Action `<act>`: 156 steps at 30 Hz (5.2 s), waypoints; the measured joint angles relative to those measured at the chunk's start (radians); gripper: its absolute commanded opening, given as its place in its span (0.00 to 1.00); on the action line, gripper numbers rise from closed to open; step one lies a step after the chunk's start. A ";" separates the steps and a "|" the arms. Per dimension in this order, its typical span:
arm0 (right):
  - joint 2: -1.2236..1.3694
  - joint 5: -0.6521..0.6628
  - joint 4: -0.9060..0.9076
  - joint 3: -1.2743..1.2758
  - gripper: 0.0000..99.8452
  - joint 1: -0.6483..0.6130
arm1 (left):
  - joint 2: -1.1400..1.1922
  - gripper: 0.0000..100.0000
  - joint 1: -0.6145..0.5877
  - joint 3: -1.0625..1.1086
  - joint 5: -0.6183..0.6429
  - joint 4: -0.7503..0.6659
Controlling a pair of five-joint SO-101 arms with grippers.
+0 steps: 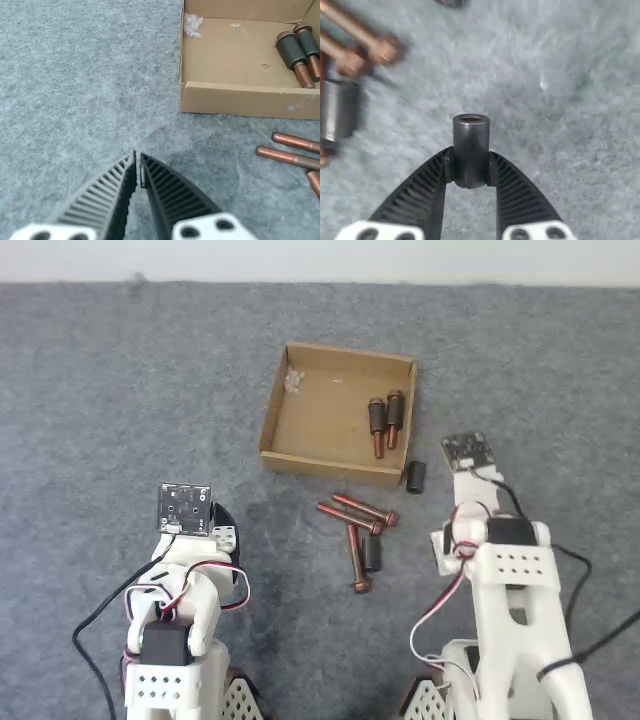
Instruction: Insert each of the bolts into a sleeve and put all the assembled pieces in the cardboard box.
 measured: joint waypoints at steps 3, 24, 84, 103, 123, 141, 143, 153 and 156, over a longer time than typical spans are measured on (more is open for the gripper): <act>0.000 0.063 -0.040 0.031 0.10 0.043 | 0.000 0.01 0.000 0.000 0.000 0.000; -0.014 0.087 0.103 -0.048 0.09 0.087 | 0.000 0.01 0.000 0.000 -0.002 0.000; 0.002 -0.187 -0.075 -0.017 0.09 0.155 | 0.000 0.01 0.000 0.000 -0.003 -0.025; 0.144 -0.230 -0.129 -0.017 0.13 0.155 | 0.000 0.01 0.000 0.000 -0.003 -0.025; 0.288 -0.230 -0.193 -0.020 0.13 0.132 | 0.000 0.01 0.000 0.000 -0.003 -0.025; 0.290 -0.230 -0.189 -0.031 0.01 0.176 | 0.000 0.01 0.000 0.000 -0.003 -0.025; 0.290 -0.230 -0.186 -0.031 0.01 0.193 | 0.000 0.01 0.000 0.000 -0.003 -0.025; 0.054 -0.230 -0.061 -0.008 0.01 0.270 | 0.000 0.01 0.000 0.000 0.075 -0.025; 0.025 -0.230 -0.061 0.002 0.01 0.272 | 0.000 0.01 0.000 0.000 0.091 -0.025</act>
